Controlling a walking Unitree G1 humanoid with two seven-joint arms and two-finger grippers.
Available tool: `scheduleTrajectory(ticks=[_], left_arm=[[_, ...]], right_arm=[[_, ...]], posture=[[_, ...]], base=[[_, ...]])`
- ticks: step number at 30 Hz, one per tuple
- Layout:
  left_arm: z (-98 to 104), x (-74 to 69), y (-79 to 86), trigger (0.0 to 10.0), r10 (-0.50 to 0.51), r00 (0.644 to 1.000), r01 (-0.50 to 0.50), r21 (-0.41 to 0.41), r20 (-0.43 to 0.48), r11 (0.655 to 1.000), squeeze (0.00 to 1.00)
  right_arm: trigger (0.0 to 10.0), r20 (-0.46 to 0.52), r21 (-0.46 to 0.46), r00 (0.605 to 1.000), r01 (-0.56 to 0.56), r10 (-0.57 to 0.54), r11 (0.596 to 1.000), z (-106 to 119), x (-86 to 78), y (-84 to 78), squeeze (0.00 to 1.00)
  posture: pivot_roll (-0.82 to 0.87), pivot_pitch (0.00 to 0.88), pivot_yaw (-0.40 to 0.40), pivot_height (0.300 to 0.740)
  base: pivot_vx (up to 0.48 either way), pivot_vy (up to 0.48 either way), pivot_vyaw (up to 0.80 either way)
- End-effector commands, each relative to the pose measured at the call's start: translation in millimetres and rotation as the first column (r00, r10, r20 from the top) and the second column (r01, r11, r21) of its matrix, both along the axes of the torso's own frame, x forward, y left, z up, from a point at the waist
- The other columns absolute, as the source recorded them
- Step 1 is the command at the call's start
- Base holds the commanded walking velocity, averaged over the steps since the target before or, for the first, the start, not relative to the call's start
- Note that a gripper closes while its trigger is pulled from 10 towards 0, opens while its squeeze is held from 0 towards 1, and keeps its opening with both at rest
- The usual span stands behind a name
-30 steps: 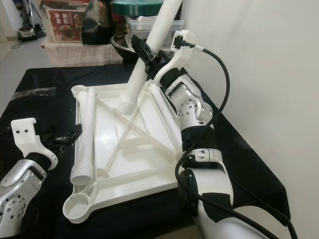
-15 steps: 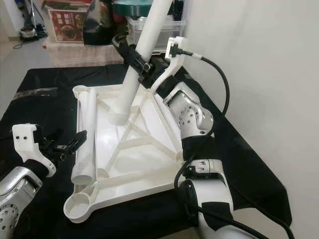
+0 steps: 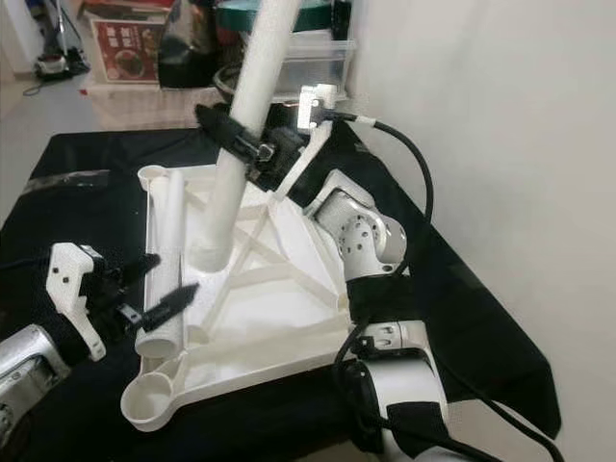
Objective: Building children table
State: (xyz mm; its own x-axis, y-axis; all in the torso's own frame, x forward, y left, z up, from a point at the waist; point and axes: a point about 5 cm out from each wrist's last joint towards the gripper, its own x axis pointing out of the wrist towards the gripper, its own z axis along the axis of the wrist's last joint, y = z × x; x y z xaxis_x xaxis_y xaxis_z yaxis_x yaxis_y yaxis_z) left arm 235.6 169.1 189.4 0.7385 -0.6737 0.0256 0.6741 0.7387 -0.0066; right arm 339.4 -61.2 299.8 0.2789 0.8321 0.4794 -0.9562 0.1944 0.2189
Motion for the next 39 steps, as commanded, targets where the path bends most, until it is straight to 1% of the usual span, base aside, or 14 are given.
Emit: scheduleTrajectory(ticks=[1, 7, 15, 16, 18, 19, 28, 29, 30, 31, 36, 37, 38, 39], left_arm=[[1, 0.1, -1.6, 10.0, -0.029, 1.000, 0.029, 0.015, -0.004, 0.999, 0.00], [6, 4.6, -10.5, 10.0, -0.095, 0.995, 0.094, 0.038, 0.018, 0.995, 0.00], [15, 8.9, -12.1, 10.0, -0.126, 0.991, 0.127, 0.000, 0.050, 0.992, 0.00], [15, 9.0, -15.0, 2.5, -0.144, 0.988, 0.145, -0.007, 0.052, 0.989, 0.00], [15, 9.1, -16.9, 2.5, -0.156, 0.986, 0.156, -0.009, 0.053, 0.988, 0.00], [12, 8.3, -19.3, 0.0, -0.172, 0.984, 0.172, -0.003, 0.048, 0.985, 0.00], [2, 3.0, -22.1, 0.0, -0.200, 0.980, 0.200, 0.007, 0.012, 0.980, 0.00], [1, 3.4, -21.5, 0.0, -0.194, 0.981, 0.194, 0.017, 0.008, 0.981, 0.00], [1, 3.4, -21.5, 0.0, -0.194, 0.981, 0.194, 0.017, 0.008, 0.981, 0.00], [0, 4.3, -20.8, 0.0, -0.182, 0.983, 0.181, 0.031, 0.008, 0.983, 0.00], [2, 6.6, -19.0, 1.0, -0.151, 0.988, 0.149, 0.061, 0.024, 0.987, 0.00], [3, 8.2, -18.4, 3.3, -0.132, 0.991, 0.130, 0.069, 0.036, 0.989, 0.00], [5, 10.8, -17.7, 3.3, -0.105, 0.993, 0.101, 0.076, 0.047, 0.992, 0.00], [7, 16.4, -15.6, 4.7, -0.047, 0.997, 0.041, 0.096, 0.063, 0.995, 0.00]], right_arm=[[0.0, 0.017, 0.006, 0.999, -0.046, 0.046, 0.999, 2, -5.6, 4.4, 0.08], [0.0, 0.030, -0.016, 0.988, -0.148, 0.149, 0.989, -1, -22.5, 25.0, 0.09], [0.0, 0.031, -0.026, 0.982, -0.184, 0.185, 0.982, -3, -29.6, 29.2, 0.09], [0.0, 0.030, -0.029, 0.982, -0.188, 0.189, 0.982, -4, -30.2, 30.4, 0.09], [0.0, 0.030, -0.032, 0.981, -0.190, 0.191, 0.981, -4, -30.8, 31.1, 0.09], [0.0, 0.031, -0.033, 0.981, -0.192, 0.193, 0.981, -4, -31.2, 31.5, 0.09], [0.0, 0.029, -0.040, 0.985, -0.169, 0.170, 0.985, -5, -30.6, 29.6, 0.07], [10.0, 0.012, -0.074, 0.991, -0.130, 0.132, 0.989, -7, -27.0, 31.6, 0.00], [10.0, 0.012, -0.074, 0.991, -0.130, 0.132, 0.989, -7, -27.0, 31.6, 0.00], [10.0, -0.012, -0.098, 0.997, -0.079, 0.079, 0.992, -10, -21.7, 32.2, 0.93], [10.0, -0.028, -0.191, 0.999, 0.027, -0.033, 0.981, -17, -14.9, 35.1, 1.00], [10.0, -0.016, -0.242, 0.998, 0.062, -0.068, 0.968, -21, -14.6, 36.6, 0.00], [10.0, 0.000, -0.276, 0.995, 0.095, -0.099, 0.956, -23, -14.6, 37.0, 0.00], [10.0, -0.048, -0.287, 0.990, 0.114, -0.133, 0.951, -29, -13.0, 37.4, 0.00]], posture=[[0.03, 0.000, -0.041, 0.740], [0.02, 0.000, -0.036, 0.740], [0.02, 0.000, -0.036, 0.740], [0.02, 0.000, -0.034, 0.740], [0.02, 0.000, -0.034, 0.740], [0.02, 0.000, -0.034, 0.740], [0.02, 0.000, -0.028, 0.740], [0.02, 0.000, -0.028, 0.740], [0.02, 0.000, -0.028, 0.740], [0.02, 0.000, -0.028, 0.740], [0.02, 0.000, -0.030, 0.740], [0.02, 0.000, -0.030, 0.740], [0.02, 0.000, -0.033, 0.740], [0.02, 0.000, -0.031, 0.740]], base=[[0.000, 0.000, 0.00], [0.000, 0.000, 0.00], [0.000, 0.000, 0.00], [0.000, 0.000, 0.00], [0.000, 0.000, 0.00], [0.000, 0.000, 0.00], [0.000, 0.000, 0.00], [0.000, 0.000, 0.00], [0.000, 0.000, 0.00], [0.000, 0.000, 0.00], [0.000, 0.000, 0.00], [0.000, 0.000, 0.00], [0.000, 0.000, 0.00], [0.000, 0.000, 0.00]])
